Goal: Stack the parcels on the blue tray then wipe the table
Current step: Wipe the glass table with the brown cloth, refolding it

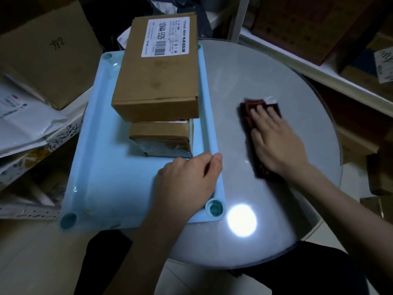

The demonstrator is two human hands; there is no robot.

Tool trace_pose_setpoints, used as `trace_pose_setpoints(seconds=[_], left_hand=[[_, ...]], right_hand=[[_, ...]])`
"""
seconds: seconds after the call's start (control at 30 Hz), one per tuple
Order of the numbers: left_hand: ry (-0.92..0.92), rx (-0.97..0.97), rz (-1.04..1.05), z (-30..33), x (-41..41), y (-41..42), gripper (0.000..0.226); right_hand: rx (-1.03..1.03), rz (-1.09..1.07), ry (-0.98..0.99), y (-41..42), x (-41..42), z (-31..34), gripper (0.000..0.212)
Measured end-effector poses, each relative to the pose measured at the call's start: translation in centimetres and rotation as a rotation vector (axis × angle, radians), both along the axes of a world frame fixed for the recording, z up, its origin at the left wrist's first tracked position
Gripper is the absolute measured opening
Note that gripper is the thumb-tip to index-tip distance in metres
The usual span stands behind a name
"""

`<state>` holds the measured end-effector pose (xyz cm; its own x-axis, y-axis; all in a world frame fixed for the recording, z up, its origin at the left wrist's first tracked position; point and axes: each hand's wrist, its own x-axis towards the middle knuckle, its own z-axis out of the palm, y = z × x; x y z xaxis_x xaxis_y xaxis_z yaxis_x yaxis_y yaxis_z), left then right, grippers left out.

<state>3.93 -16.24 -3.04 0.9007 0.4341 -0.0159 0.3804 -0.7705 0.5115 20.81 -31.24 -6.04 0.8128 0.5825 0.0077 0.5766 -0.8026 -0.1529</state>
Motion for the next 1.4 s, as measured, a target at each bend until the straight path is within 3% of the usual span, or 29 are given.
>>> trace_pose_setpoints(seconds=[0.1,0.23,0.3,0.43,0.53,0.63,0.7,0.77,0.87,0.97,1.03,1.13,1.27,1.4], left_hand=[[0.003,-0.007,-0.007,0.0,0.1,0.0,0.051],[-0.005,0.002,-0.02,0.2,0.1,-0.1,0.05],[-0.01,0.003,-0.018,0.1,0.1,-0.1,0.05],[0.003,0.031,-0.013,0.1,0.2,-0.2,0.05],[0.005,0.04,0.002,0.1,0.3,-0.3,0.052],[0.003,0.039,-0.008,0.1,0.3,-0.4,0.052],[-0.005,0.037,-0.001,0.2,0.1,-0.4,0.052],[0.001,0.042,0.001,0.2,0.2,-0.3,0.052],[0.025,0.055,0.005,0.2,0.2,-0.4,0.051],[0.063,0.053,-0.017,0.3,0.2,-0.4,0.053],[0.064,0.037,-0.01,0.2,0.3,-0.4,0.053],[0.044,0.03,0.008,0.2,0.3,-0.4,0.055],[0.022,0.056,0.02,0.0,0.2,-0.3,0.056],[-0.022,0.099,0.017,-0.2,0.0,-0.2,0.057]], right_hand=[[-0.011,-0.085,0.005,4.7,-0.9,-0.1,0.057],[-0.053,0.291,0.031,3.0,-6.4,0.5,0.061],[-0.064,0.324,0.042,-0.8,-6.4,0.9,0.06],[-0.08,-0.025,0.007,-5.0,0.9,0.9,0.062],[-0.063,-0.188,0.002,-0.8,2.9,0.6,0.058],[-0.029,0.081,-0.054,2.7,-2.5,0.5,0.06],[-0.041,0.272,-0.017,0.6,-7.0,0.6,0.061],[-0.061,0.322,0.043,-3.6,-7.3,0.5,0.059],[-0.024,0.126,0.065,-7.3,-1.8,0.7,0.06],[-0.03,-0.117,0.046,-3.7,3.6,0.8,0.057],[-0.034,-0.153,0.025,0.2,3.9,0.6,0.057],[-0.025,0.062,0.001,3.5,-0.4,0.0,0.063],[-0.04,0.371,0.086,-1.0,-4.2,0.5,0.061],[-0.007,0.054,0.061,-3.7,3.2,1.1,0.062]])
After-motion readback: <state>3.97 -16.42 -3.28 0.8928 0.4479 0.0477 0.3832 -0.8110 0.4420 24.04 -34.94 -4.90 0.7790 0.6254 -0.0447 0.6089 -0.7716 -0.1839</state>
